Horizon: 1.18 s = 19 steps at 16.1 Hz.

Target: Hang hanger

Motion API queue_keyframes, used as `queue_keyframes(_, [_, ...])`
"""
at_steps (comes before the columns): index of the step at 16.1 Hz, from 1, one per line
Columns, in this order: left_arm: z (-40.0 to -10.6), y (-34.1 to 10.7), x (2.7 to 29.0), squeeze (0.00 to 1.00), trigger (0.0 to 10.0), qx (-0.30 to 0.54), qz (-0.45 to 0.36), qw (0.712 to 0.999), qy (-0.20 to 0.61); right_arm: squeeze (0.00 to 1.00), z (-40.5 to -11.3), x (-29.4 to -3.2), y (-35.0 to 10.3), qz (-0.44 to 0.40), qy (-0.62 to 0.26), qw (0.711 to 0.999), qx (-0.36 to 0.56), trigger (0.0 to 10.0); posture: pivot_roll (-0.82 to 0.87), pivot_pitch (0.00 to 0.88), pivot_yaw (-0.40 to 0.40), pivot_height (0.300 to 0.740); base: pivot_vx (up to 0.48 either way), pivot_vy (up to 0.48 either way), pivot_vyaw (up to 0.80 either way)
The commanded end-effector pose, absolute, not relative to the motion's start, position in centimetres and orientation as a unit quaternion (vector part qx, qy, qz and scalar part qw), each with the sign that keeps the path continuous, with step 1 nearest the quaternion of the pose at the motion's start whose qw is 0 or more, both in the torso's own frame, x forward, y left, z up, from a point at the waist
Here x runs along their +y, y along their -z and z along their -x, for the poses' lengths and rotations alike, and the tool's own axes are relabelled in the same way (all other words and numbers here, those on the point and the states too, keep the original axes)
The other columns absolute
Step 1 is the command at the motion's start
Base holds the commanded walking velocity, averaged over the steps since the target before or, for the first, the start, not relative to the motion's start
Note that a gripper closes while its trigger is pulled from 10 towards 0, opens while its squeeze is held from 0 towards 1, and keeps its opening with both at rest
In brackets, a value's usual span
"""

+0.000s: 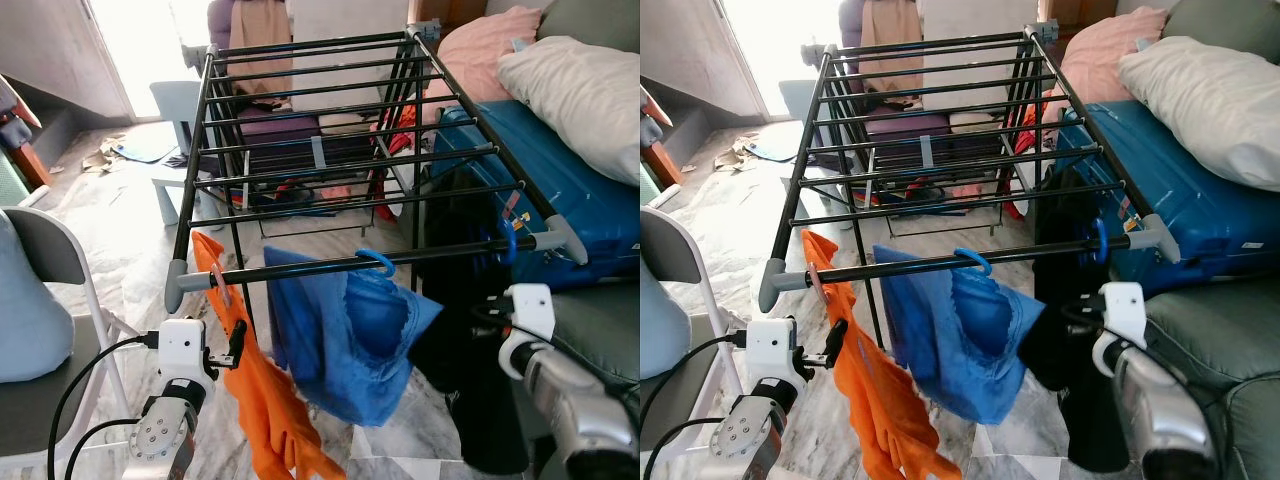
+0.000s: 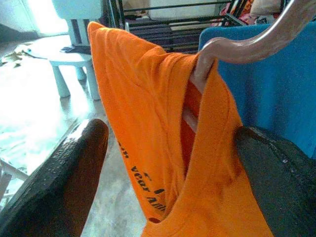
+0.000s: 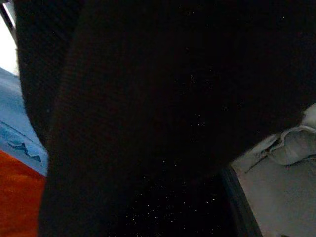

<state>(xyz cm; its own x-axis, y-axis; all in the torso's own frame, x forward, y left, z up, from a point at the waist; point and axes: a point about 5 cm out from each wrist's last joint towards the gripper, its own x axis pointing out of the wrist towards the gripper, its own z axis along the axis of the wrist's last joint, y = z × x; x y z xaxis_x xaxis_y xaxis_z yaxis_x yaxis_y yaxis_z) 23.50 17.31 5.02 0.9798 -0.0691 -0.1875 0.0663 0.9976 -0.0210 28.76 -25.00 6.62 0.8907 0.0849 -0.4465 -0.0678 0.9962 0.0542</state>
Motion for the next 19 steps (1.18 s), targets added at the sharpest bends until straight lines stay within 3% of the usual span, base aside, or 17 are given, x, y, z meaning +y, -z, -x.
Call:
queue_keyframes(1, [-23.4, -4.7, 17.6, 0.0, 10.0, 0.107, 0.005, 0.994, 0.029, 0.0, -29.8, -25.7, -8.5, -0.022, -0.041, 0.978, 0.202, 10.0, -0.11, 0.0, 0.074, 0.74, 0.0, 0.0, 0.0])
queue_keyframes(6, [-23.3, -4.6, 17.5, 0.0, 10.0, 0.112, 0.006, 0.993, 0.03, 0.0, -29.8, -27.7, -8.4, -0.019, -0.044, 0.97, 0.237, 10.0, -0.11, 0.0, 0.072, 0.74, 0.0, 0.0, 0.0])
queue_keyframes(10, [-23.3, -4.5, 17.3, 0.0, 10.0, 0.117, 0.007, 0.992, 0.036, 0.0, -29.8, -27.3, -7.2, -0.058, -0.065, 0.952, 0.294, 10.0, -0.1, 0.0, 0.072, 0.74, 0.0, 0.0, 0.0])
queue_keyframes(19, [-23.2, -4.3, 17.1, 0.0, 10.0, 0.124, 0.012, 0.992, 0.036, 0.0, -29.6, -27.9, -6.0, -0.101, -0.062, 0.939, 0.322, 10.0, -0.1, 0.0, 0.063, 0.74, 0.0, 0.0, 0.0])
